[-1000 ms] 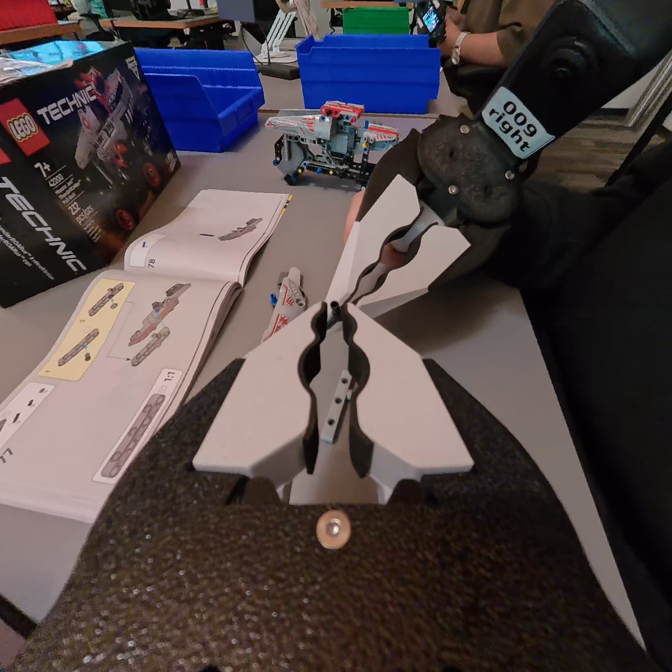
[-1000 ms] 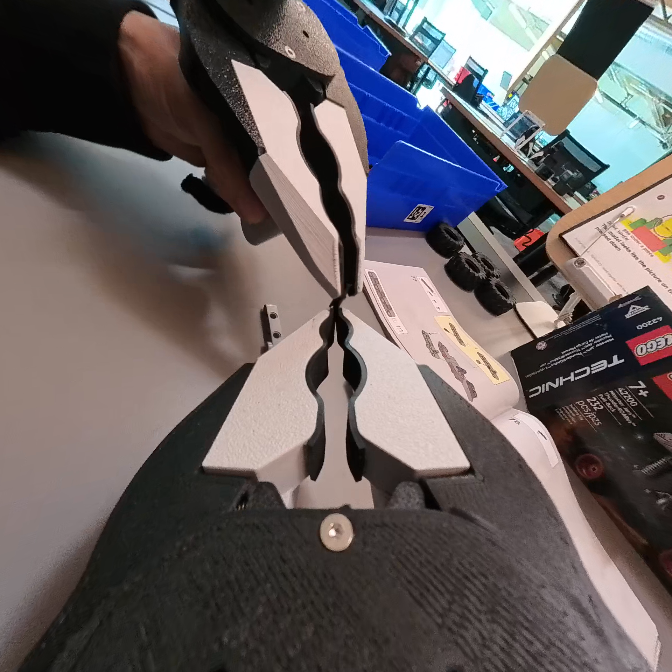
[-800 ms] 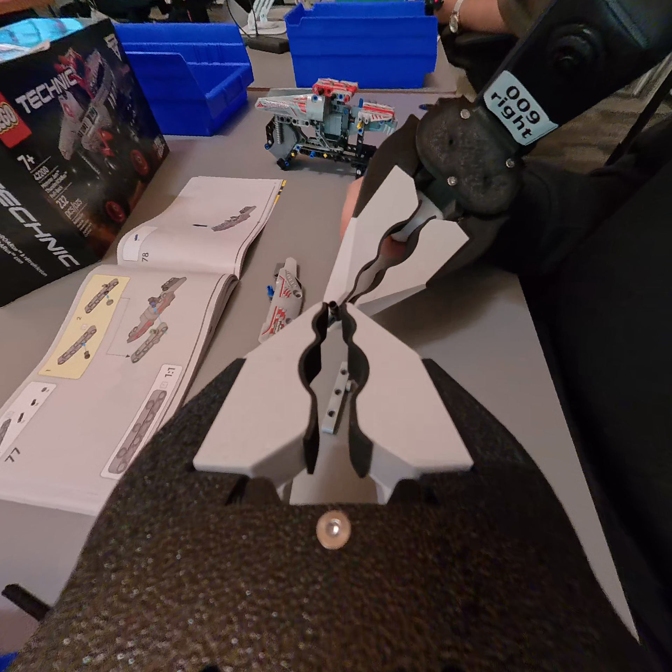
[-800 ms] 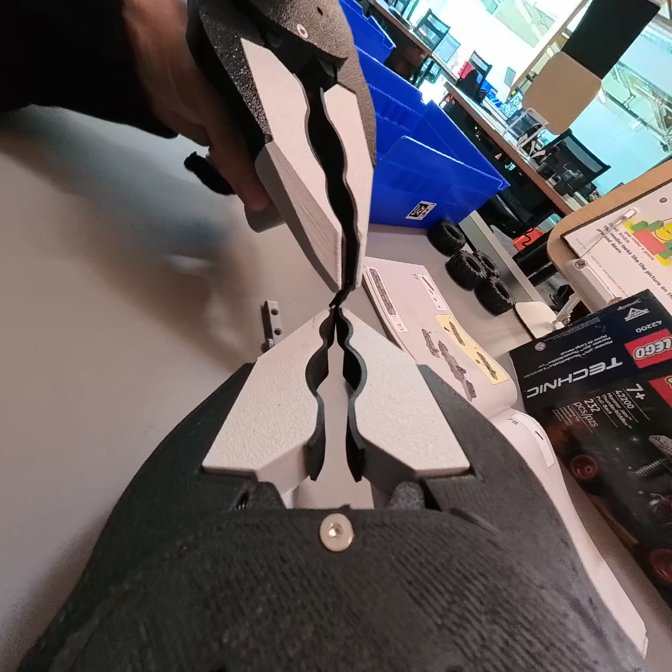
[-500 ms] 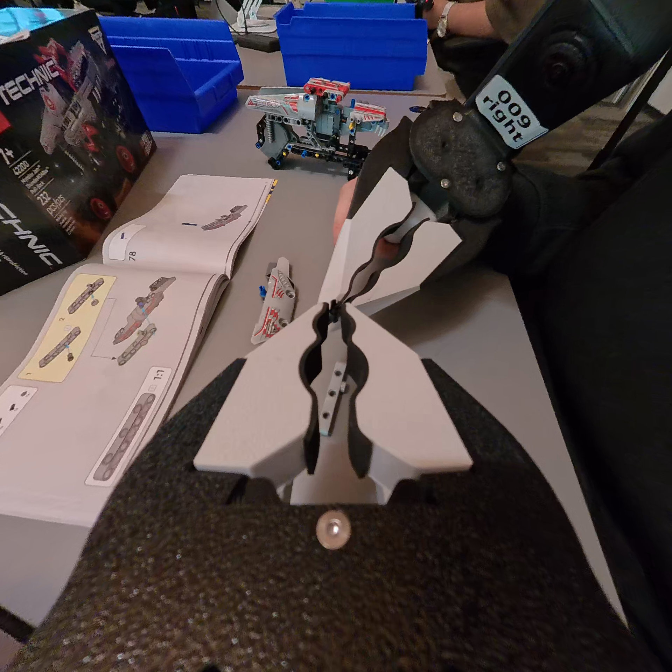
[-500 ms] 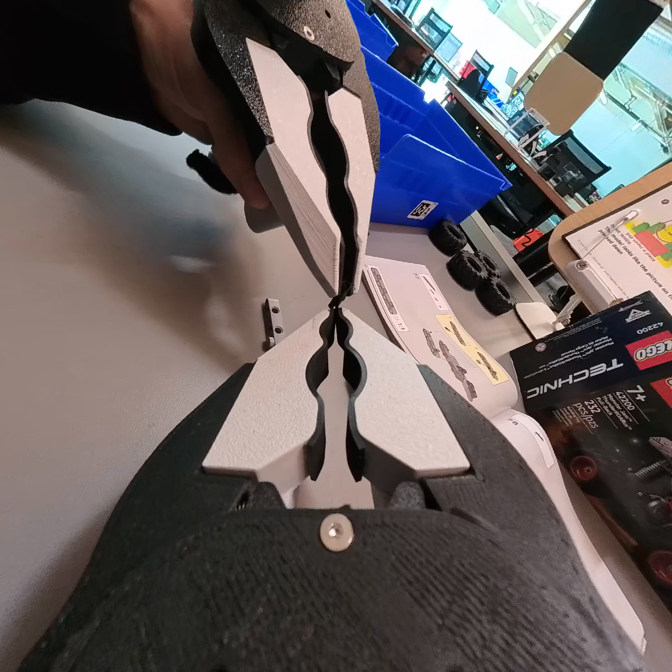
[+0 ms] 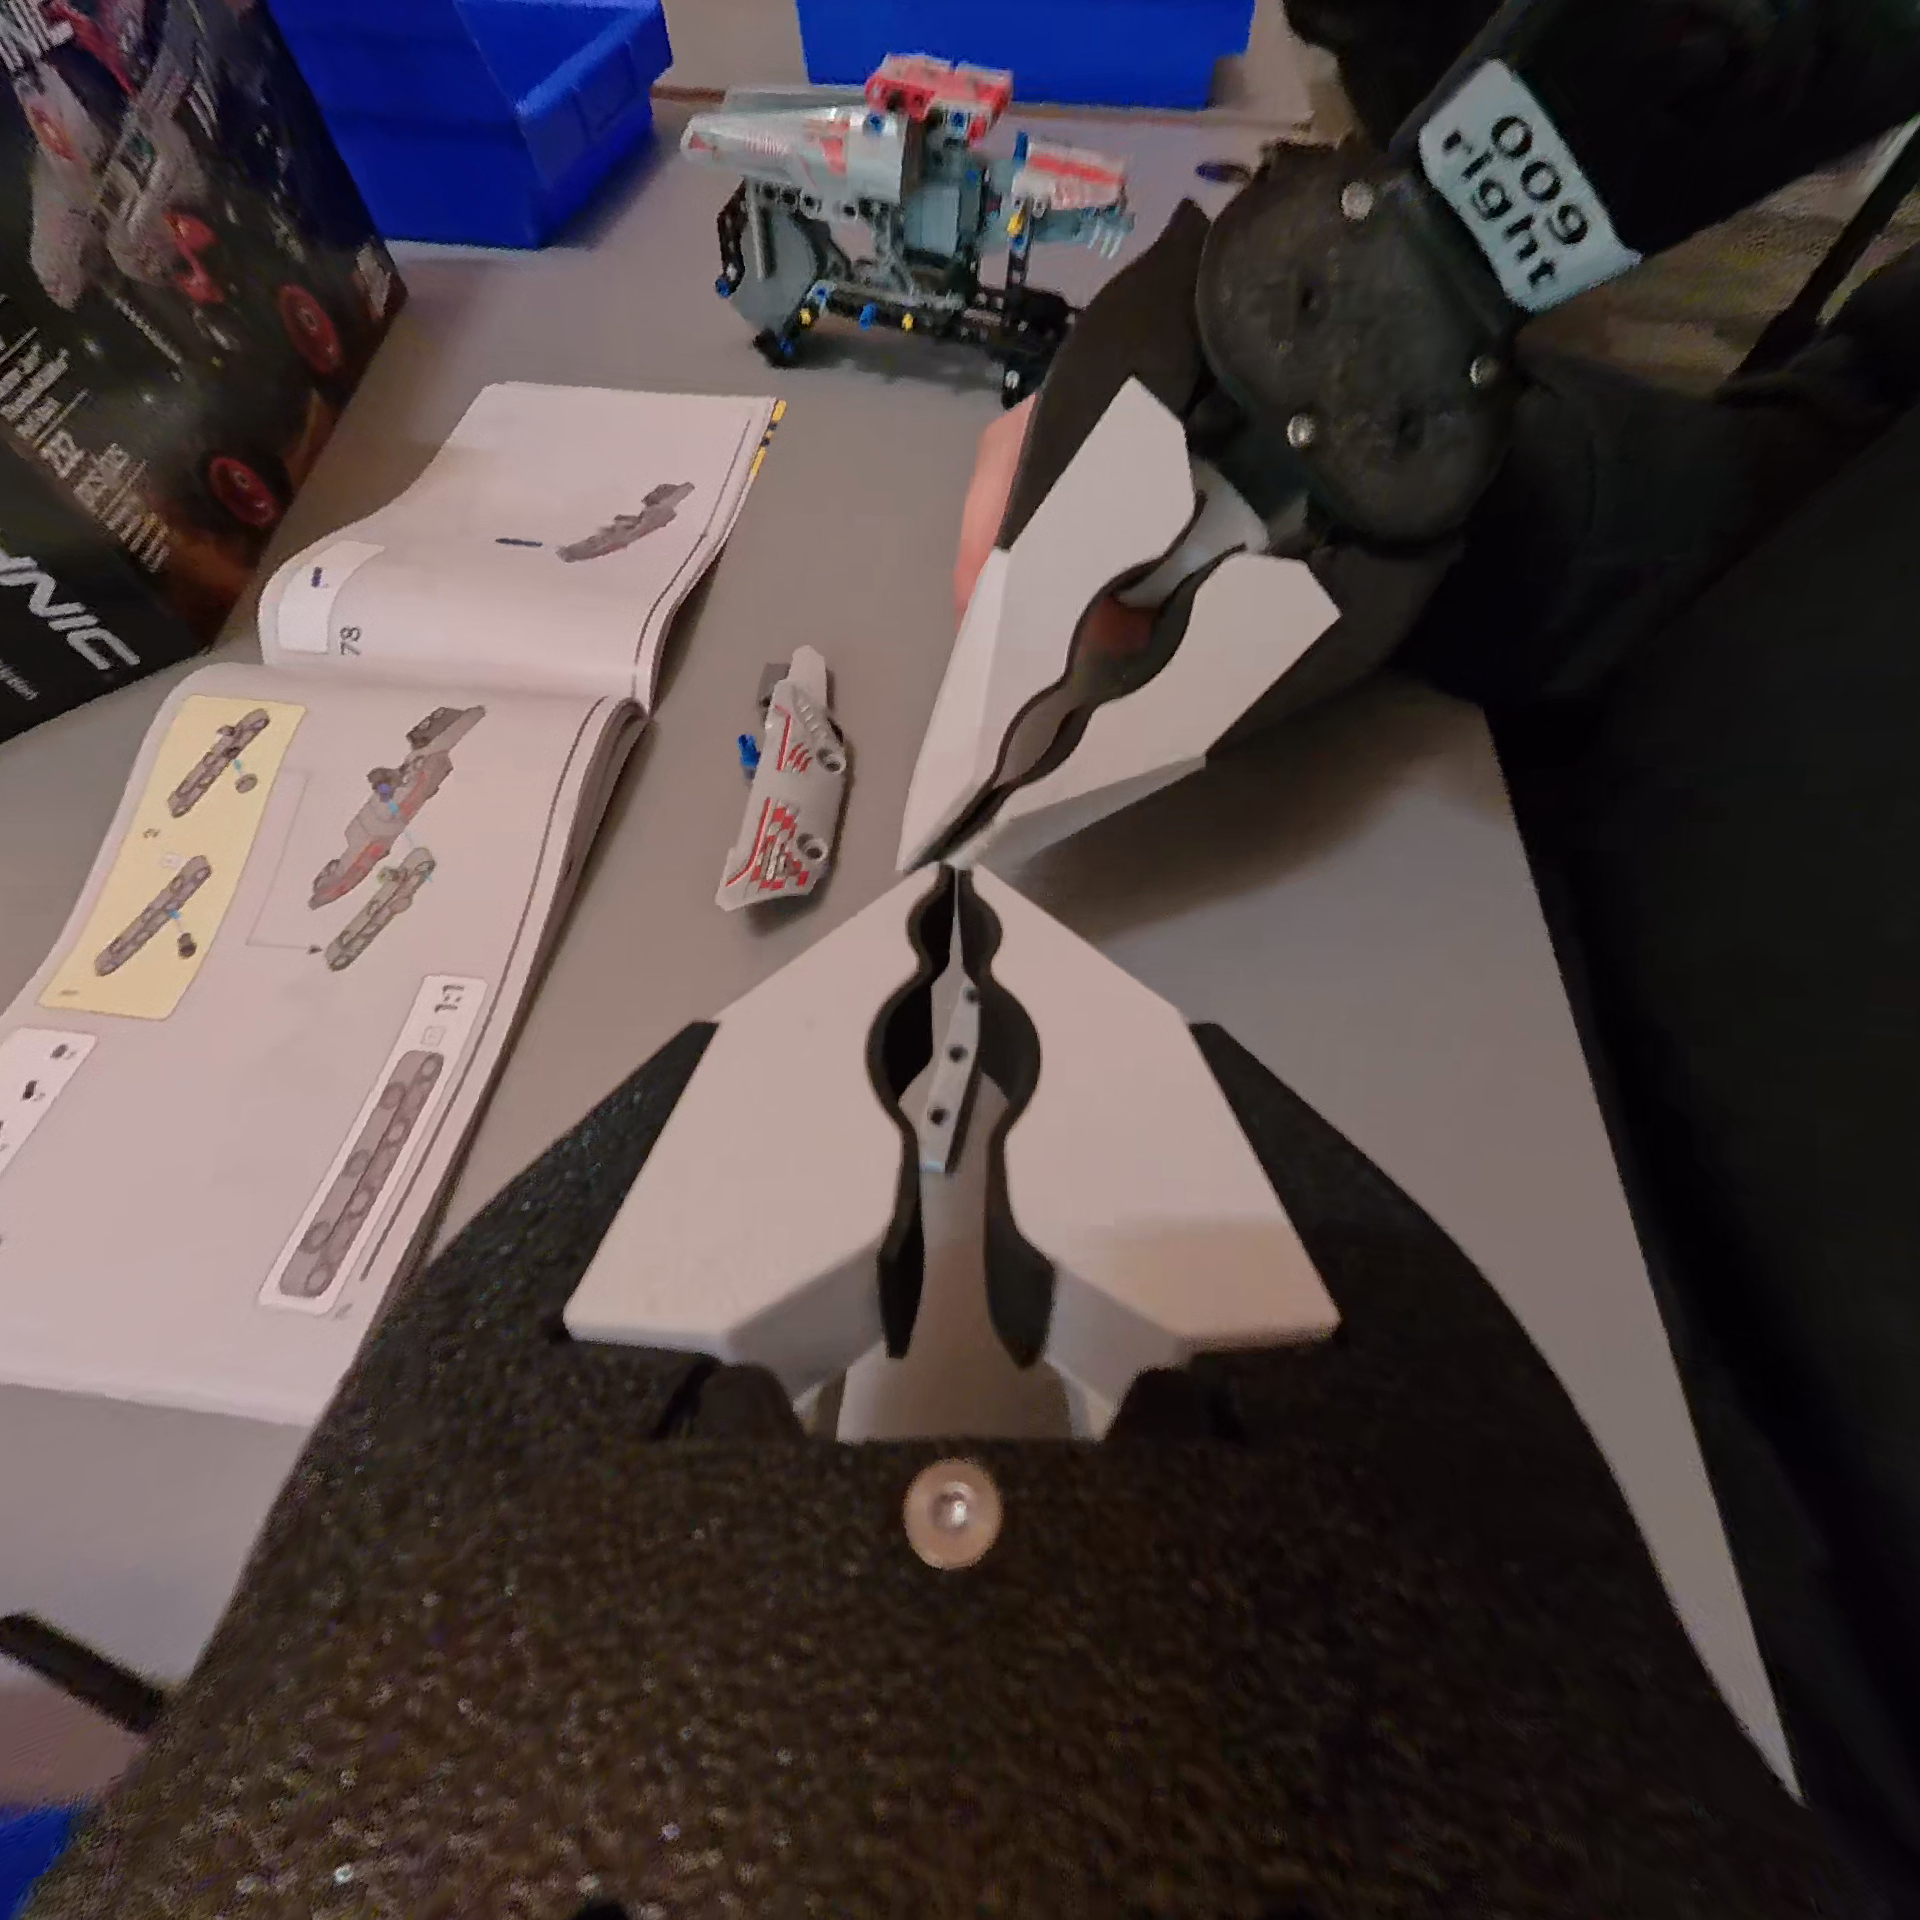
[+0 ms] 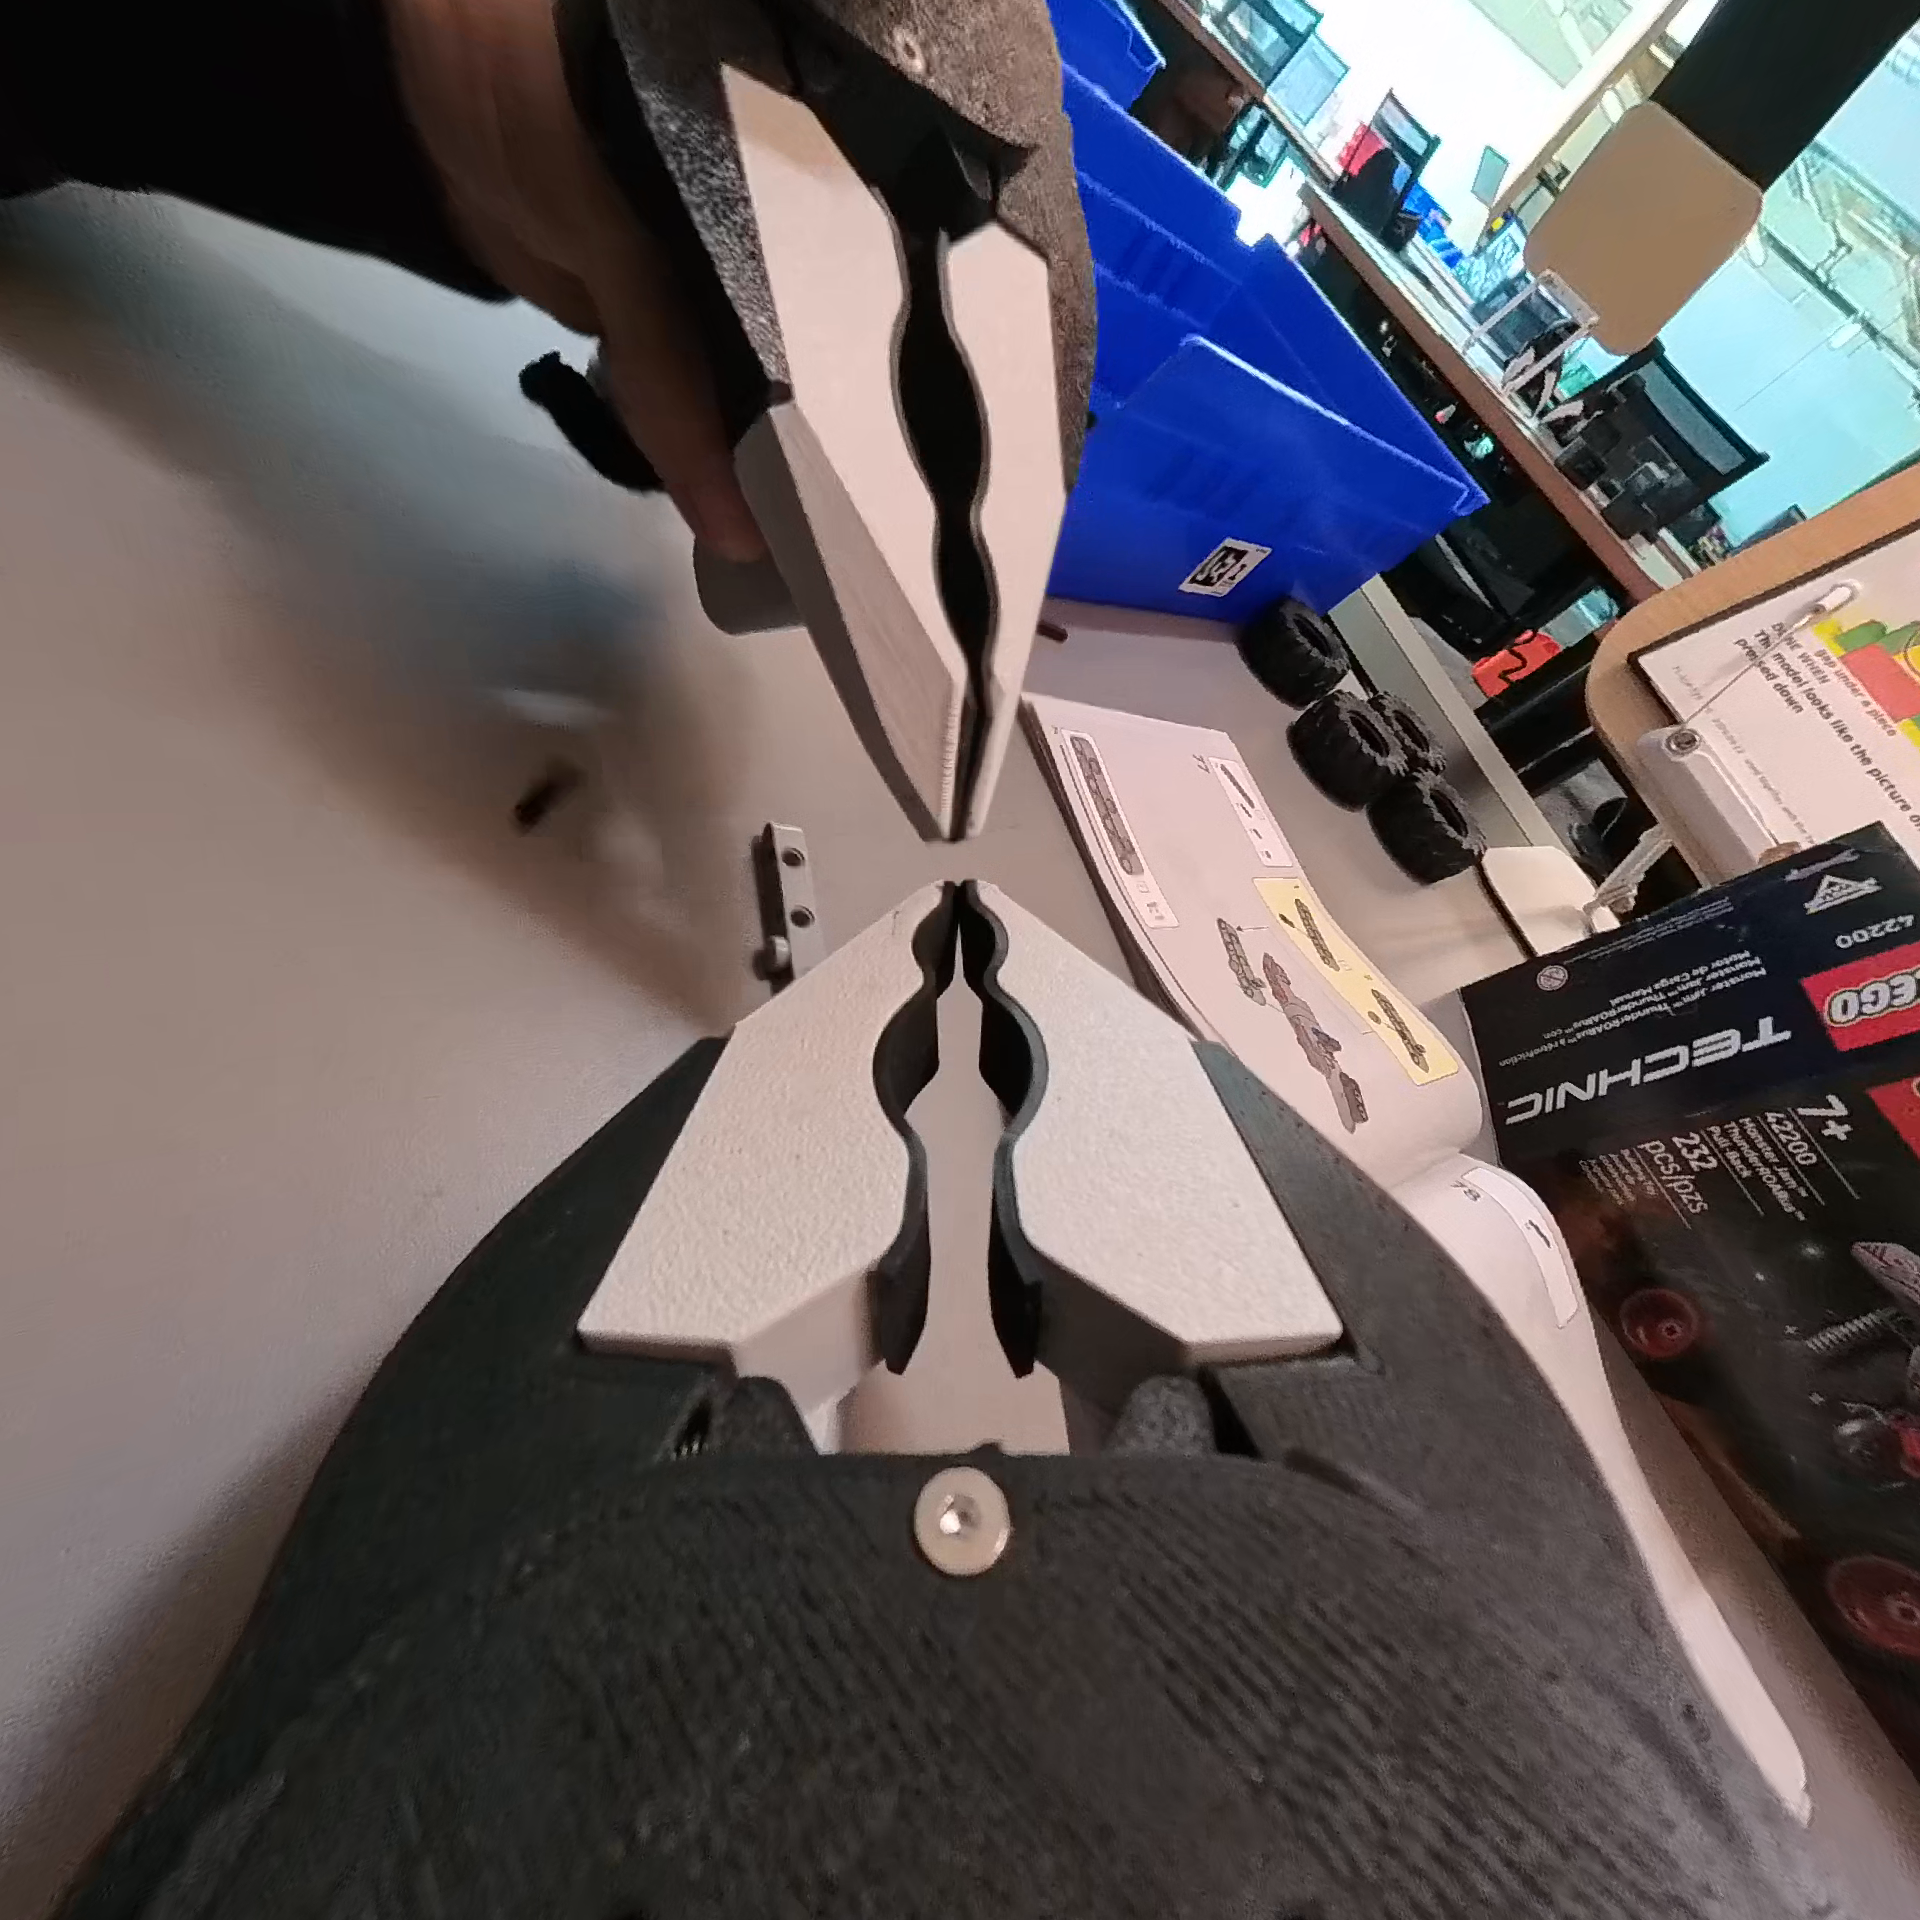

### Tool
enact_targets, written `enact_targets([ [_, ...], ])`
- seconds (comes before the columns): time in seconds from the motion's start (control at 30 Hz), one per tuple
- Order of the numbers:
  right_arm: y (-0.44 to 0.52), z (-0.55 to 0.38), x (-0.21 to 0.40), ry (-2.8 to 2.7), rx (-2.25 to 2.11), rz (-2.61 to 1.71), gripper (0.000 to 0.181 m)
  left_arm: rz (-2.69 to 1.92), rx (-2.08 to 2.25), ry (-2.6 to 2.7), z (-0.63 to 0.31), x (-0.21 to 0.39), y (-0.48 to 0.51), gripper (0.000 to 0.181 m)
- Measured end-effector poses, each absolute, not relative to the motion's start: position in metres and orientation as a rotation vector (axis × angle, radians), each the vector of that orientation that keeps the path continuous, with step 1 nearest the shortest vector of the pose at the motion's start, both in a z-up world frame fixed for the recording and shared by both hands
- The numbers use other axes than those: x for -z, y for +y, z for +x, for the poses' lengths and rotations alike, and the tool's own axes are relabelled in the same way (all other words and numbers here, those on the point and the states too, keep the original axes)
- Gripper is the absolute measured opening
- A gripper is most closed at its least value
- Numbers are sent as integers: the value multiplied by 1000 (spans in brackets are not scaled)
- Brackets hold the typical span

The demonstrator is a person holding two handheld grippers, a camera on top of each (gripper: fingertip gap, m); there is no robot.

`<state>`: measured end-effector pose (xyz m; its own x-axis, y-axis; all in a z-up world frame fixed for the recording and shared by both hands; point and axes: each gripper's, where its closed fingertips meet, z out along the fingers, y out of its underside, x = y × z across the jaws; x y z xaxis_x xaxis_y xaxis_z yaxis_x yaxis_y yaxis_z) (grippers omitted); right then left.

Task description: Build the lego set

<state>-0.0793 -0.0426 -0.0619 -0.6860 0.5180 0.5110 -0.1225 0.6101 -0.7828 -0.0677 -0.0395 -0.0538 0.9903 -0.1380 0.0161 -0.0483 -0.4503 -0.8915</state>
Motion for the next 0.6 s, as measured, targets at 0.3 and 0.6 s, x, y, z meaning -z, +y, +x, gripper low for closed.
enact_targets([
  [0.3,-26,-64,77,-2269,-1003,-358,0,-2253,146,96,-11,77,-155,0],
  [0.6,-43,-62,72,-2279,-1129,-334,1,-2345,-28,84,-3,104,-157,12],
])
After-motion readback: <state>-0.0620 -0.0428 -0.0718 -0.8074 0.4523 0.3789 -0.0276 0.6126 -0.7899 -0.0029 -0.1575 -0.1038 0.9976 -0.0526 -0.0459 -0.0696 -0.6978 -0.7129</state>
